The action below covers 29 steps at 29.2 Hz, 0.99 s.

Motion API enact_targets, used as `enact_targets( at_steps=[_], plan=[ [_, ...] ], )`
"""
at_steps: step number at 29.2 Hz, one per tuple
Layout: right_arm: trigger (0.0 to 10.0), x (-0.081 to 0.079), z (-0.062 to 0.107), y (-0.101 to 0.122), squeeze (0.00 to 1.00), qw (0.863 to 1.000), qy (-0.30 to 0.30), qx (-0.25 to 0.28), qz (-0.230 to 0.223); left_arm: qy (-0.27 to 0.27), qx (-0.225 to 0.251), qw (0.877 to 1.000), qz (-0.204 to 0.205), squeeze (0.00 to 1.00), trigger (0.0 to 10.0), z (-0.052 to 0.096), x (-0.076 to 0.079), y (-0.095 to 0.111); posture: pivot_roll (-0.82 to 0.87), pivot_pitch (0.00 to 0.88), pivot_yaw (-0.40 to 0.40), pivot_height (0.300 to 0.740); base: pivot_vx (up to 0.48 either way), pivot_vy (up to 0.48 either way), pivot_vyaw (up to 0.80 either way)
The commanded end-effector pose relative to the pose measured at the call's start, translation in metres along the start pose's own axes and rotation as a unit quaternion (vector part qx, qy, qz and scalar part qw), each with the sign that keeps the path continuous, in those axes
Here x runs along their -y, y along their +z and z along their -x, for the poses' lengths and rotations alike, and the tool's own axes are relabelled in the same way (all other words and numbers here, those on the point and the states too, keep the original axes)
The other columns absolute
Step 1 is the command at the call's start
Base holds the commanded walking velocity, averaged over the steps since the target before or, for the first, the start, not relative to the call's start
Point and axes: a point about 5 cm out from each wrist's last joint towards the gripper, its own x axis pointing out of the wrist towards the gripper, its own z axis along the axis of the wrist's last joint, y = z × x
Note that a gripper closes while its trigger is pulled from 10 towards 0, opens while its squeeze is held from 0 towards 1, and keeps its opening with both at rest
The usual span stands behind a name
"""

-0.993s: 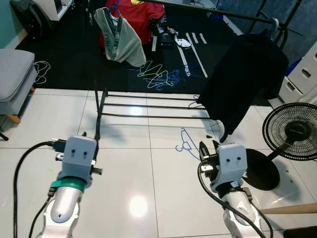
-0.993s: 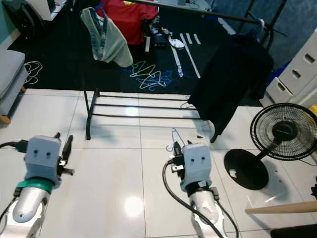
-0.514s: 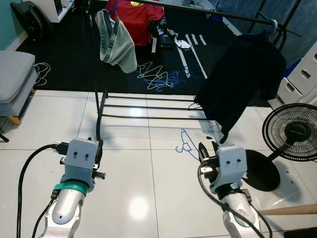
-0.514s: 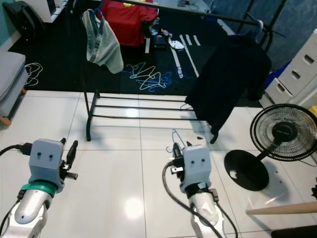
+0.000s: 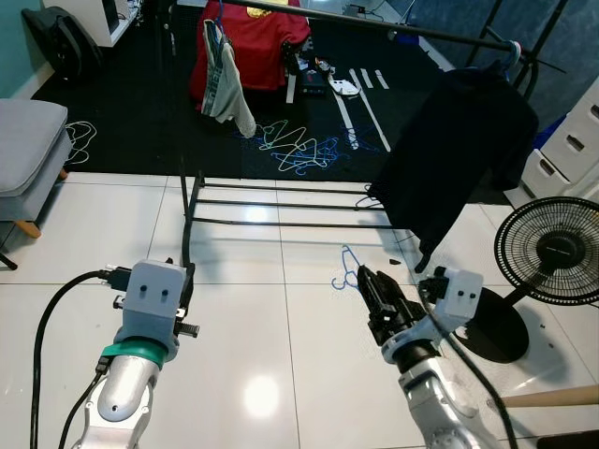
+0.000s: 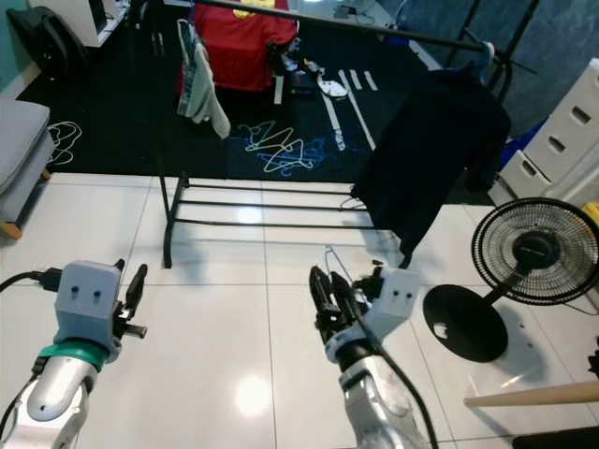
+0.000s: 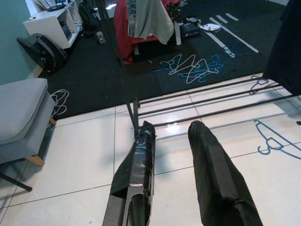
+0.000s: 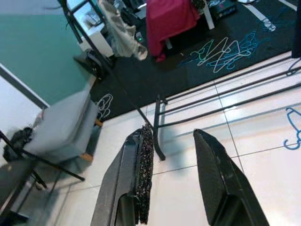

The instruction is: Hang hanger

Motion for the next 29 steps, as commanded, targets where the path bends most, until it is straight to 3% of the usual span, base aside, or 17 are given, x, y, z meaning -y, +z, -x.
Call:
enact_targets(
  at_steps=[1,8,11,12,14,15,17,18,20,29],
  plan=[
    [10.0,0.000,0.000,0.002,0.00,1.000,-0.004,0.006,-0.018,-0.007,-0.017,1.000,0.001,0.00,10.0,0.000,0.003,-0.006,0.00,0.039,-0.004,0.740,0.000,0.000,0.00],
    [10.0,0.000,-0.001,0.005,0.00,0.999,-0.009,0.005,-0.036,-0.009,-0.018,1.000,-0.003,0.00,10.0,0.000,0.002,-0.007,0.00,0.041,0.002,0.740,0.000,0.000,0.00],
    [10.0,0.002,-0.001,0.006,0.00,0.999,-0.020,0.005,0.035,-0.009,-0.018,1.000,-0.002,0.00,10.0,0.000,0.002,-0.006,0.01,0.044,0.002,0.740,0.000,0.000,0.00],
    [10.0,0.002,-0.001,0.006,0.00,0.999,-0.020,0.005,0.035,-0.009,-0.018,1.000,-0.002,0.00,10.0,0.000,0.002,-0.006,0.01,0.044,0.002,0.740,0.000,0.000,0.00],
    [10.0,0.006,-0.002,0.004,0.00,0.989,-0.040,0.002,0.139,-0.009,-0.019,1.000,-0.003,0.00,10.0,0.000,0.002,-0.006,0.01,0.044,0.002,0.740,0.000,0.000,0.00],
    [10.0,0.006,-0.002,0.004,0.00,0.989,-0.040,0.002,0.139,-0.009,-0.019,1.000,-0.003,0.00,10.0,0.000,0.002,-0.006,0.01,0.044,0.002,0.740,0.000,0.000,0.00],
    [10.0,0.009,-0.002,0.004,0.00,0.971,-0.057,0.010,0.232,-0.012,-0.022,1.000,-0.003,0.00,10.0,0.000,0.002,-0.007,0.01,0.044,0.001,0.740,0.000,0.000,0.00],
    [10.0,0.009,-0.002,0.004,0.00,0.971,-0.057,0.010,0.232,-0.012,-0.022,1.000,-0.003,0.00,10.0,0.000,0.002,-0.007,0.01,0.044,0.001,0.740,0.000,0.000,0.00],
    [10.0,0.011,-0.002,0.005,0.00,0.954,-0.065,0.021,0.292,-0.015,-0.023,1.000,-0.003,0.00,10.0,0.000,0.002,-0.007,0.01,0.044,0.001,0.740,0.000,0.000,0.00],
    [10.0,0.018,-0.001,0.007,0.00,0.953,-0.086,0.017,0.289,-0.024,-0.024,0.999,-0.002,0.00,10.0,-0.001,0.004,-0.007,0.00,0.048,0.001,0.740,0.000,0.000,0.00]
  ],
)
